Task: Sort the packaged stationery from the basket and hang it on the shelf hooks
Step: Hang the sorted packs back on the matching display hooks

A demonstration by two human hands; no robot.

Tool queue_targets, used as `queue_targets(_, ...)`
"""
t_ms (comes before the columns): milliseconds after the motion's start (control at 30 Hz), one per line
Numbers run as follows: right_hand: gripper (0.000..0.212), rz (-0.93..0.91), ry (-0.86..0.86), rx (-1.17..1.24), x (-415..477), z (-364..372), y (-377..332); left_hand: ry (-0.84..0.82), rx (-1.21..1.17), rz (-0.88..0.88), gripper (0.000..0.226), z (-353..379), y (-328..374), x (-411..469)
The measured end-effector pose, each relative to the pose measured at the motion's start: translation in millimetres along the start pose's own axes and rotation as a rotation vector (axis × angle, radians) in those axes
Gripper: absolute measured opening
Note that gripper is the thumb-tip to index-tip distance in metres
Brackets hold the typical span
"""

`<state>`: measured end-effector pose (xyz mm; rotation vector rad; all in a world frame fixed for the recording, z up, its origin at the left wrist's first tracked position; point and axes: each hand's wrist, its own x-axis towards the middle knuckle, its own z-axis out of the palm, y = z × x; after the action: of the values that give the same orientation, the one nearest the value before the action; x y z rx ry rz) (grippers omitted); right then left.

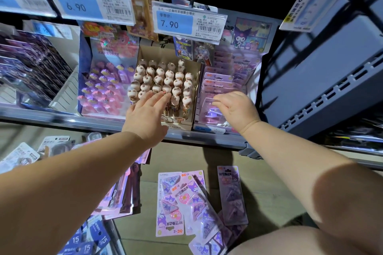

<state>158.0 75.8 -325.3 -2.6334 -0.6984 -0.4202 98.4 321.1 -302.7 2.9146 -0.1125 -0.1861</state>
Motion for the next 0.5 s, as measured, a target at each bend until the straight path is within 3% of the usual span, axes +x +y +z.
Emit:
queue_targets(67,0.034,0.207,-0.075,-0.002,6,-3,-1,0.005,0.004,0.001,0.085,-1,-1,1)
queue_targets(133,0.034,0.301,-0.121,-0.137,11,-7,-4,0.003,0.007,0.0,0.085,-1,-2,0)
queue_targets(267,0.043,0.334,-0.049,-0.289,13,-10,-13,0.001,0.009,-0.002,0.085,1,-1,0)
queue_targets(500,0.036,0.274,-0.016,-0.319,18,-15,-16,0.007,0.026,0.0,0.085,1,2,0)
